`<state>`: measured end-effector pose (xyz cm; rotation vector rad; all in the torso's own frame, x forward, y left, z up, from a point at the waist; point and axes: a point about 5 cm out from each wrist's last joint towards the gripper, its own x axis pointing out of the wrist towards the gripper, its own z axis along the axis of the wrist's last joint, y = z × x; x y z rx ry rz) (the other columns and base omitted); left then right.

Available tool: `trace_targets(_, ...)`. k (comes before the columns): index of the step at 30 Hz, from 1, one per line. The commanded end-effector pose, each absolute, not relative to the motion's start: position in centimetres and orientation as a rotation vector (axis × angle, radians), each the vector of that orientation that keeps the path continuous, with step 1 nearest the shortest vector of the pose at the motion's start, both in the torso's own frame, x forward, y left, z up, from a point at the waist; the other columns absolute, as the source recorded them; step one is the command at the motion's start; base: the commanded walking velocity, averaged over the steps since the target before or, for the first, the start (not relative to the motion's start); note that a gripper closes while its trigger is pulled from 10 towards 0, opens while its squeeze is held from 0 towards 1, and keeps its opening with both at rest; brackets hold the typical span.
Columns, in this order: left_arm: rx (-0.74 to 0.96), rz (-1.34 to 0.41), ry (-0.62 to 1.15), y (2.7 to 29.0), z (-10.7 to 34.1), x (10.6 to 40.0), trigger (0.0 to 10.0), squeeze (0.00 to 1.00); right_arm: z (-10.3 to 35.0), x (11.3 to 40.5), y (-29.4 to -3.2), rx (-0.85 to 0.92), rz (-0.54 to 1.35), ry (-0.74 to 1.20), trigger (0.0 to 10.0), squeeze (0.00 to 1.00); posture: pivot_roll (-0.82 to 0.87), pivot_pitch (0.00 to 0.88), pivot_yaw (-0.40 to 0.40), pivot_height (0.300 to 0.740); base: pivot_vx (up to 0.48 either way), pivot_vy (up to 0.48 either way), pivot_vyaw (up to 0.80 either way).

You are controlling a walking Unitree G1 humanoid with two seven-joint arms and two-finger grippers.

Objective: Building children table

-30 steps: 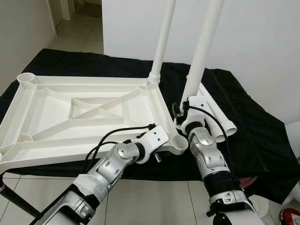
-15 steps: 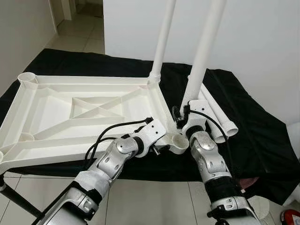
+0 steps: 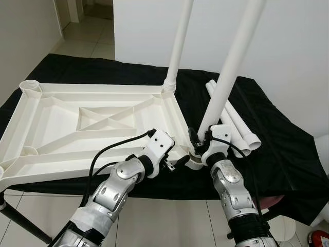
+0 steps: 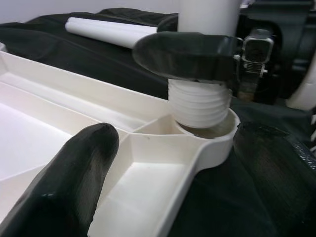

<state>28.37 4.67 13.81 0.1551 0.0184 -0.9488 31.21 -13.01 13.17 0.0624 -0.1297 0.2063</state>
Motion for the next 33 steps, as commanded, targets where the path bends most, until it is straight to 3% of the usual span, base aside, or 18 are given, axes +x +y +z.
trace_targets(1, 0.125, -1.011, 0.004, 4.5, 14.1, 27.7, 10.0, 0.00, 13.4, 30.9, -13.3, 0.091, 0.204, -0.158, 10.0, 0.00, 0.02, 0.000, -0.129, 0.740, 0.000, 0.000, 0.00)
trace_targets(15, 0.032, -1.085, 0.037, 5.0, 14.7, 25.5, 10.0, 0.00, 10.6, 29.7, -13.9, 0.076, 0.256, -0.099, 10.0, 0.00, 0.02, 0.000, -0.131, 0.740, 0.000, 0.000, 0.00)
trace_targets(24, 0.023, -1.073, 0.038, 5.1, 15.1, 25.2, 10.0, 0.00, 9.6, 29.2, -13.9, 0.085, 0.306, -0.085, 10.0, 0.00, 0.02, 0.000, -0.129, 0.740, 0.000, 0.000, 0.00)
trace_targets(33, 0.020, -1.051, 0.041, 5.4, 15.5, 25.3, 10.0, 0.00, 9.1, 29.2, -13.6, -0.016, 0.394, -0.087, 10.0, 0.00, 0.02, 0.000, -0.127, 0.740, 0.000, 0.000, 0.00)
